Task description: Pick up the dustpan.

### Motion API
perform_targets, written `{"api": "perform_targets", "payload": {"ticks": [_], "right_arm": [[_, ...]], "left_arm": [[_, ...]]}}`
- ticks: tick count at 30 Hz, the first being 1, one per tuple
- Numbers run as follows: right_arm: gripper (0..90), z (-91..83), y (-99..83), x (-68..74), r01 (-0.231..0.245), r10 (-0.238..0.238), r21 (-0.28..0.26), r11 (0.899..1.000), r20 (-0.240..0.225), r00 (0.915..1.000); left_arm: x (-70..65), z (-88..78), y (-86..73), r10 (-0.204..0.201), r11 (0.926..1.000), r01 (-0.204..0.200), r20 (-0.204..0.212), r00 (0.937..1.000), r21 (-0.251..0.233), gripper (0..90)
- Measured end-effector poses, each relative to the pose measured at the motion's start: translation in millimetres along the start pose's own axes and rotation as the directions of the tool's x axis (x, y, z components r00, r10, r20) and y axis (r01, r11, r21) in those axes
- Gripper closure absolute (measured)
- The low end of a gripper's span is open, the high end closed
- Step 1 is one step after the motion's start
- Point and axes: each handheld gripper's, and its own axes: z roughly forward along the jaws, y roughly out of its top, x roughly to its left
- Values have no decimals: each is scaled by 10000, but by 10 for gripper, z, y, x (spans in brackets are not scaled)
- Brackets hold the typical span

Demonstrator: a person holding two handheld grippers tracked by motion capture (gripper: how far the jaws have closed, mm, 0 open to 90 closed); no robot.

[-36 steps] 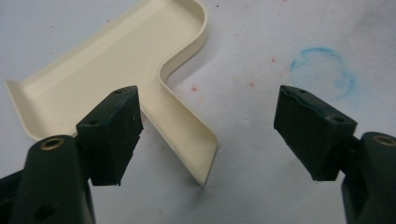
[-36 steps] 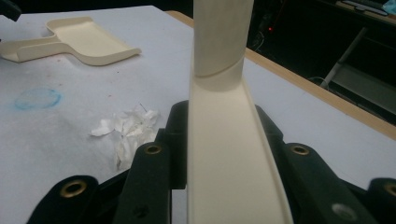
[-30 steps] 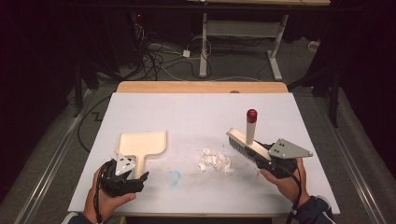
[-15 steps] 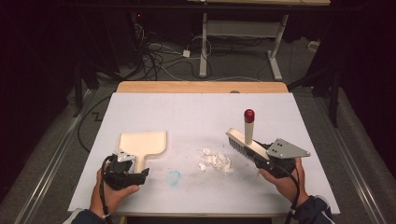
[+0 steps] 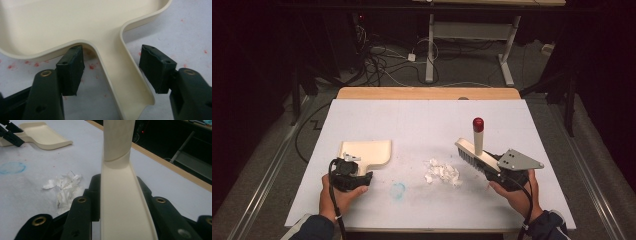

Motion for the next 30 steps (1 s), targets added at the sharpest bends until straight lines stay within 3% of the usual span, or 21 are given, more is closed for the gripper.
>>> {"api": "perform_targets", "payload": {"ticks": [9,19,26,30], "right_arm": [[666,-15,8,-1,5,-5,-51,10000,57,10000],[667,6,-23,-43,-137,137,16,9999,86,9999],[667,-7,-38,-95,-277,278,-54,9996,145,9995],[667,-12,-35,-89,-261,261,-32,9997,171,9995]], "left_arm": [[63,-6,-29,503,9984,-502,30,9987,-247,632],[89,-24,18,1129,9935,-1127,132,9935,-142,638],[3,-122,41,1904,9813,-1906,-106,9817,-275,641],[4,-145,50,2073,9779,-2076,-138,9782,-246,641]]}}
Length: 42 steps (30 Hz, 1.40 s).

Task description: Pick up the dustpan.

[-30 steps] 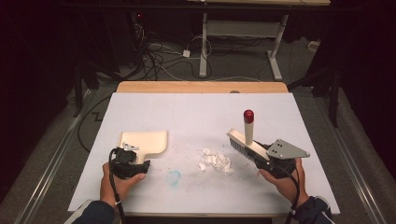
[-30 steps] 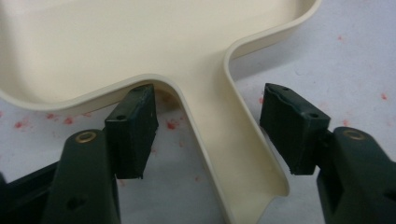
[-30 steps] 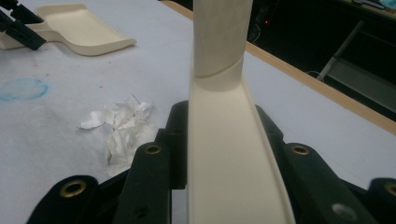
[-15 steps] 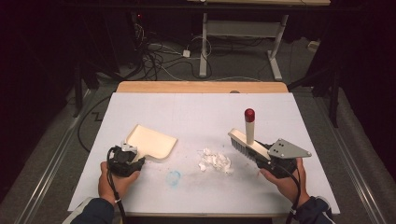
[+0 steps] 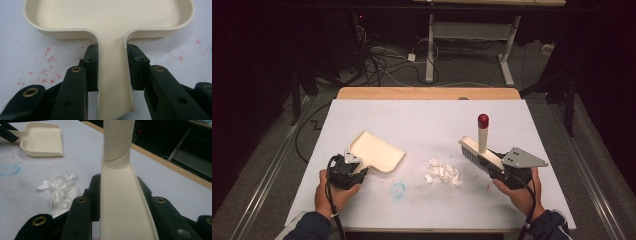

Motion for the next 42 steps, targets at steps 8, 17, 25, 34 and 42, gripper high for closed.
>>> {"api": "perform_targets", "payload": {"ticks": [8,17,25,34,42], "right_arm": [[667,16,-17,-4,-34,34,-12,10000,-5,10000],[667,8,-13,-9,-89,90,-132,9999,74,9999],[667,12,-23,-11,-316,318,-265,9992,91,9995],[668,49,-42,8,-667,675,-463,9967,152,9976],[668,179,-114,32,-1207,1234,-535,9912,515,9910]], "left_arm": [[9,-99,10,373,9991,-373,27,9993,-184,641],[39,-229,-12,809,9962,-804,173,9966,-324,641],[23,-318,-45,1120,9935,-1114,263,9934,-252,640],[-86,-398,-52,1891,9818,-1898,525,9806,81,640],[-219,-406,-29,2572,9644,-2612,830,9628,405,640]]}}
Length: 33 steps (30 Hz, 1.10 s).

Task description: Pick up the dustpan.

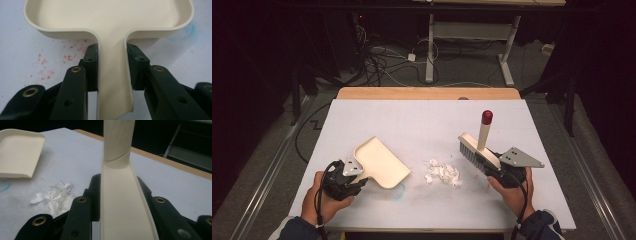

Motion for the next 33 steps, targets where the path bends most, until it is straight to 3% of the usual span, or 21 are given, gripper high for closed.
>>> {"api": "perform_targets", "payload": {"ticks": [8,14,23,33], "right_arm": [[668,136,25,46,-499,499,6,9988,-76,9987],[668,254,10,149,-36,41,171,9998,-248,9997],[667,334,-51,196,123,-110,463,9989,-279,9995],[667,325,-70,188,127,-80,1059,9943,-449,9990]], "left_arm": [[-67,-43,24,567,9982,-575,384,9976,192,640],[-122,-50,42,781,9965,-802,839,9934,220,640],[-198,-27,70,1047,9936,-1097,1430,9842,274,640],[-209,10,80,1112,9921,-1192,1626,9804,403,639]]}}
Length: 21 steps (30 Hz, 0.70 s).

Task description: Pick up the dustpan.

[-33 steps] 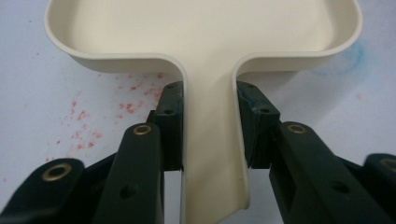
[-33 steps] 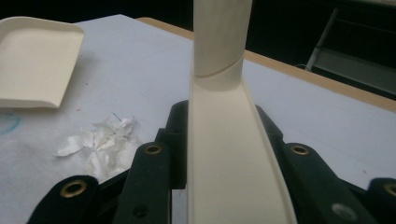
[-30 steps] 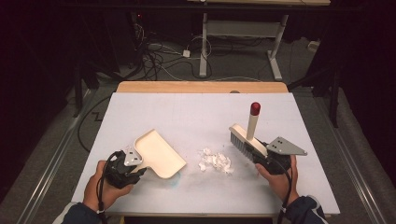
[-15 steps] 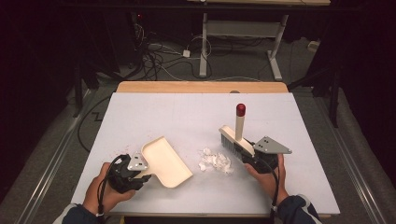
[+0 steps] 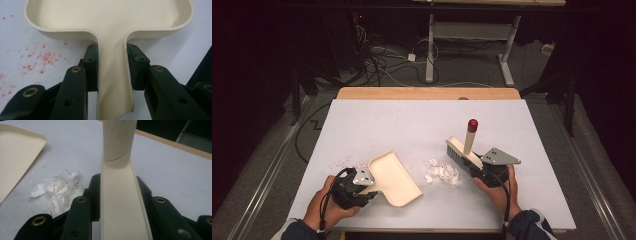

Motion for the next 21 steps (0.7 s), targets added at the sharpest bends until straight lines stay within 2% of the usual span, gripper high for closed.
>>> {"api": "perform_targets", "payload": {"ticks": [10,15,17,21], "right_arm": [[668,4,88,111,207,-207,806,9965,-3,9998],[668,22,122,145,42,-49,1075,9942,62,10000],[668,27,131,157,-208,201,1152,9931,74,9998],[668,57,145,201,-167,150,1116,9936,162,9998]], "left_arm": [[8,47,85,98,9998,-105,420,9991,165,639],[35,76,127,131,9997,-145,680,9976,199,639],[40,90,147,157,9995,-176,751,9971,247,639],[42,108,178,250,9992,-275,834,9962,287,639]]}}
